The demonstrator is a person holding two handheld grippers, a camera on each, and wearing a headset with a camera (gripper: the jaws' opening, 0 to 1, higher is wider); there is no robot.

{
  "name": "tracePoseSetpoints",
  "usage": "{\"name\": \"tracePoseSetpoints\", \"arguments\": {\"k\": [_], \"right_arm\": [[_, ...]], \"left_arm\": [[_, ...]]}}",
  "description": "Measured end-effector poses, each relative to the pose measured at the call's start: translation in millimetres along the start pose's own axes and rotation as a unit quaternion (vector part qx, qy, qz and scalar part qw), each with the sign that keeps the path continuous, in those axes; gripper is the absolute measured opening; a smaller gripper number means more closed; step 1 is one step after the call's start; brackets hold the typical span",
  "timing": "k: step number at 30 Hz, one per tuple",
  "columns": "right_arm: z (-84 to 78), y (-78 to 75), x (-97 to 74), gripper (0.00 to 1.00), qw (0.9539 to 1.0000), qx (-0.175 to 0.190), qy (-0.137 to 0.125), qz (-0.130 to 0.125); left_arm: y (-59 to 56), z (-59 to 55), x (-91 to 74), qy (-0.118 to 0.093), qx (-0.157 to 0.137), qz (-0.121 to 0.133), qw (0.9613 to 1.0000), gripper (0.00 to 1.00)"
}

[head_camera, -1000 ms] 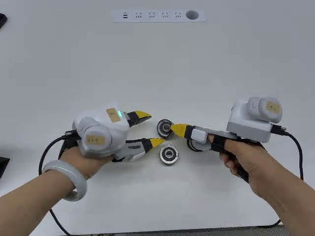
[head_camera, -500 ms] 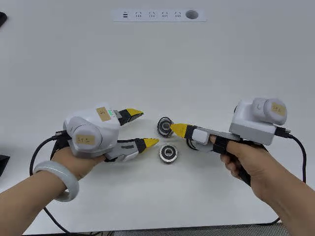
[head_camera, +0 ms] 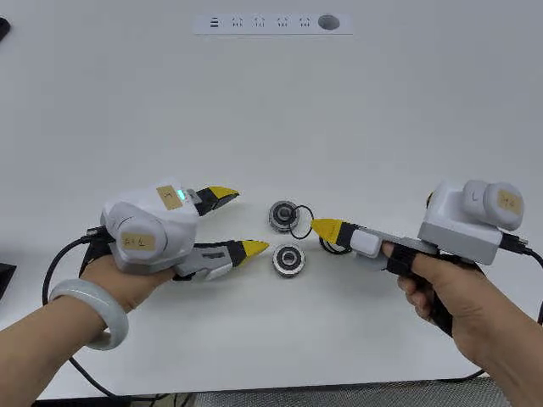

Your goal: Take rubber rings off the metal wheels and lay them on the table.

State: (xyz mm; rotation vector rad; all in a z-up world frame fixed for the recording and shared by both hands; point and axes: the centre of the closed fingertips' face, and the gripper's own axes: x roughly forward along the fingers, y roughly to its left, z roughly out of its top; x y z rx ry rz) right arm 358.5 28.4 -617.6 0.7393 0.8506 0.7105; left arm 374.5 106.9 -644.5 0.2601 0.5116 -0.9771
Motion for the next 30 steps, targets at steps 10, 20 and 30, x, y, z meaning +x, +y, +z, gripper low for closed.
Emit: {"name": "tracePoseSetpoints", "arguments": {"k": [10,20,30], "right_arm": [[-3.6,-19.4,-13.6,0.02,0.9996,0.013,-0.007,-0.023],[-9.4,-38.0,-19.6,0.02,0.9984,0.014,-0.007,-0.054],[-10.5,-47.0,-22.6,0.02,0.9976,-0.004,-0.004,-0.069]], "left_arm": [[-1.9,-2.5,-6.8,0.002,-0.004,0.004,1.0,0.51],[-1.2,-0.5,-8.3,0.001,-0.006,0.008,1.0,0.5],[-2.0,-2.0,-9.3,0.0,-0.009,0.004,1.0,0.49]]}}
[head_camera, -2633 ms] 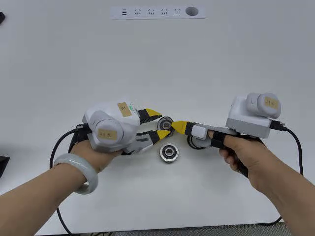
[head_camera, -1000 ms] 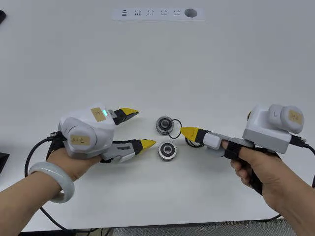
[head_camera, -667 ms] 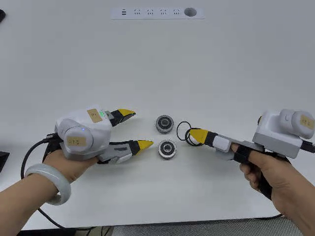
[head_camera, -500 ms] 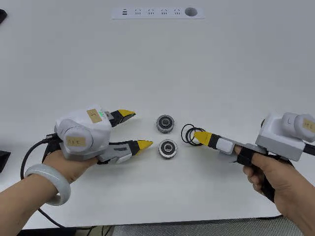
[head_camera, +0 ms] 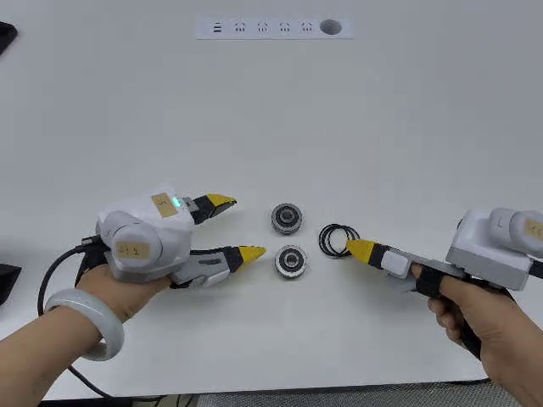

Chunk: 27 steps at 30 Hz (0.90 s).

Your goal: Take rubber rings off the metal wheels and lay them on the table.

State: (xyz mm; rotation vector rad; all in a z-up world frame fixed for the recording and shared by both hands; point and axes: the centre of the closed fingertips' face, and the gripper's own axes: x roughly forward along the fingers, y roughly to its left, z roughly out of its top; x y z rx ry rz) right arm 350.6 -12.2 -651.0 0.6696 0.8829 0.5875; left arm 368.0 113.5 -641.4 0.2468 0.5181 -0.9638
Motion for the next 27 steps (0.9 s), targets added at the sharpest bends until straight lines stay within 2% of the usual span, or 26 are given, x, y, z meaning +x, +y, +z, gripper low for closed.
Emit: {"name": "tracePoseSetpoints", "arguments": {"k": [12,18,27], "right_arm": [[-1.4,-7.7,-1.0,0.07,0.9987,-0.045,0.007,-0.021],[-0.8,-11.2,-3.4,0.1,0.9966,-0.074,0.01,-0.033],[1.4,-10.9,-5.3,0.17,0.992,-0.123,0.013,-0.025]], "left_arm": [[-3.3,-4.7,-5.2,-0.003,-0.008,-0.004,1.0,0.49],[-4.9,-5.9,-7.3,-0.003,-0.011,-0.003,0.9999,0.48],[-10.7,0.0,-11.2,-0.016,-0.012,-0.01,0.9997,0.5]]}}
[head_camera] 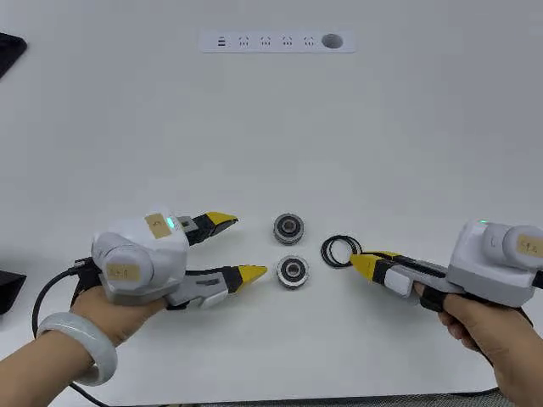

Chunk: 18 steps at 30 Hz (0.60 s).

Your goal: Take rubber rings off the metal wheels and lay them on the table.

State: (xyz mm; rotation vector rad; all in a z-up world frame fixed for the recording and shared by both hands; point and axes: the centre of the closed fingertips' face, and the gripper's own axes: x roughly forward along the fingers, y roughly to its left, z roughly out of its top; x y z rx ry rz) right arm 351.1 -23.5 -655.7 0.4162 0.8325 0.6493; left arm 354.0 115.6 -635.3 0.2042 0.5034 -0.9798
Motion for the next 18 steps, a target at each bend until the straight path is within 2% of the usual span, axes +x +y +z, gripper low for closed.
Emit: {"name": "tracePoseSetpoints", "arguments": {"k": [4,9,13,18], "right_arm": [[2.3,2.7,-1.5,0.24,0.9996,-0.026,-0.006,0.005],[-0.8,6.0,-2.0,0.33,0.9986,-0.053,-0.001,0.009],[-1.1,12.3,-4.0,0.43,0.9959,-0.089,-0.004,0.016],[-4.9,16.9,-7.9,0.5,0.9912,-0.132,0.003,0.016]], "left_arm": [[-3.3,0.4,-3.0,-0.003,-0.002,-0.004,1.0,0.52],[-7.5,-1.3,-6.1,-0.003,-0.008,-0.009,0.9999,0.54],[-10.3,-3.1,-9.0,-0.003,-0.014,-0.012,0.9998,0.55],[-16.4,-2.0,-13.5,-0.006,-0.024,-0.011,0.9996,0.57]]}}
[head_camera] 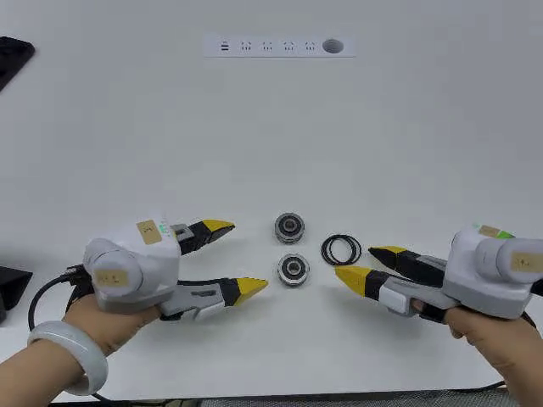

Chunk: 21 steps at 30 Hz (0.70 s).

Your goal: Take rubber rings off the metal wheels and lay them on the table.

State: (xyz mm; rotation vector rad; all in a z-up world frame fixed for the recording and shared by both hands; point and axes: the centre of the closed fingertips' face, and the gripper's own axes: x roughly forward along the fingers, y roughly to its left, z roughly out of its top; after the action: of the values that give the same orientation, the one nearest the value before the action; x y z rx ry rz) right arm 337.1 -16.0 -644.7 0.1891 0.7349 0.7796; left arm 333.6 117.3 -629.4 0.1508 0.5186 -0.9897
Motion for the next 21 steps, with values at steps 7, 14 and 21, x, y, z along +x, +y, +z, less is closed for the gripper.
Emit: {"name": "tracePoseSetpoints", "arguments": {"k": [7,14,21], "right_arm": [[-7.7,7.5,-5.2,0.6,0.9984,-0.054,0.015,-0.001],[-14.9,16.4,-11.0,0.68,0.9945,-0.1,0.029,-0.003],[-15.7,14.6,-16.4,0.79,0.9903,-0.134,0.031,-0.019]], "left_arm": [[-8.0,-1.8,-8.2,-0.001,-0.006,0.002,1.0,0.59],[-12.0,-1.8,-18.3,-0.004,-0.013,0.016,0.9998,0.62],[-18.1,-7.0,-27.0,-0.002,-0.019,0.025,0.9995,0.65]]}}
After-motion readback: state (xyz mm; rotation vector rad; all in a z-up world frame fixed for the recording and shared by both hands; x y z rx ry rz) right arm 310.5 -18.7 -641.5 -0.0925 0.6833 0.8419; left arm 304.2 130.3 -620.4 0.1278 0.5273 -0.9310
